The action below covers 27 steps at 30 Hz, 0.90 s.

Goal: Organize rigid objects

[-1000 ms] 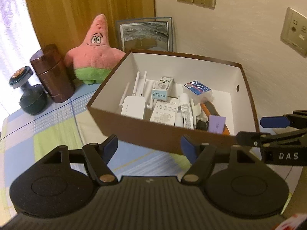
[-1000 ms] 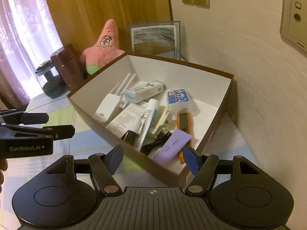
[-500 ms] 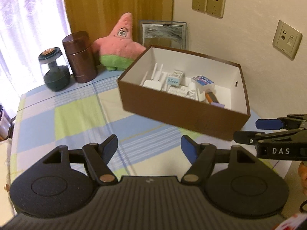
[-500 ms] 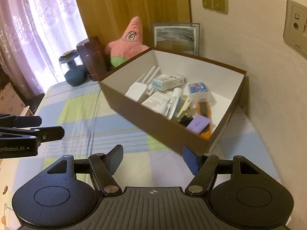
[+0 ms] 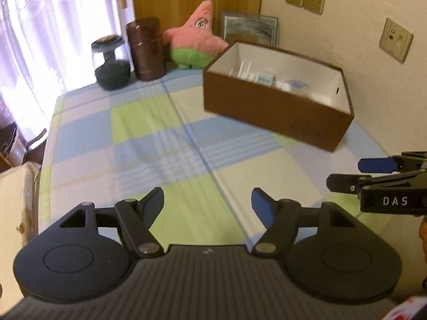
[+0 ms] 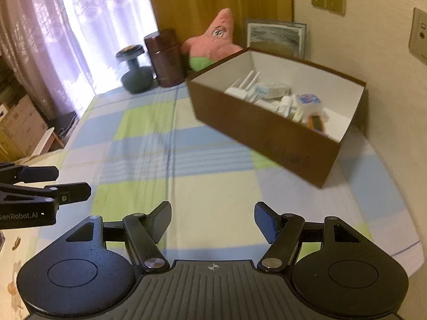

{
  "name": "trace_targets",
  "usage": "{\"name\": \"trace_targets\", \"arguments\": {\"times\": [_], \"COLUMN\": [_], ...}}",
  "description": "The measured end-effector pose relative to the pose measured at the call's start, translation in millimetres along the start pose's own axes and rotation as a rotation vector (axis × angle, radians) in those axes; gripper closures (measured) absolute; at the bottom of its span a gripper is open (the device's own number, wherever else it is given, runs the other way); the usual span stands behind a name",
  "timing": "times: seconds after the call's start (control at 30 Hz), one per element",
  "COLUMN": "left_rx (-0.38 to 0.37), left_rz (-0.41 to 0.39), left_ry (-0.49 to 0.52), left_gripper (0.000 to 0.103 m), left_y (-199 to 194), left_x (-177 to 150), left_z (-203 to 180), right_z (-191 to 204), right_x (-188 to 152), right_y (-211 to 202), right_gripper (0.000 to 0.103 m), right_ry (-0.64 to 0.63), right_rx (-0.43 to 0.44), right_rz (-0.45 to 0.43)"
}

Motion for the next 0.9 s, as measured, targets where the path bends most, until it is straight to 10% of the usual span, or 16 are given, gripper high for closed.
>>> {"name": "trace_targets", "arguments": {"times": [0.9], "left_rx": [0.07], "left_rz": [0.059], "left_ry": [-0.085], "left_gripper": [0.034], "left_y": [-69.1], "left_x": [-112.1], "left_z": [48.2], "right_z": [94.2], "right_x": [-95.1], "right_y": [-24.3], "right_gripper": [0.037], "right_ry": [-0.066], "right_rx": [0.051], "right_rz": [0.081]}}
Point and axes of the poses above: each gripper's, at about its wrist camera, not at the fingertips, and y roughly the way its jaws point, z to its left, x to its top, the point moved 9 cm from there along y, roughly the way its jaws point
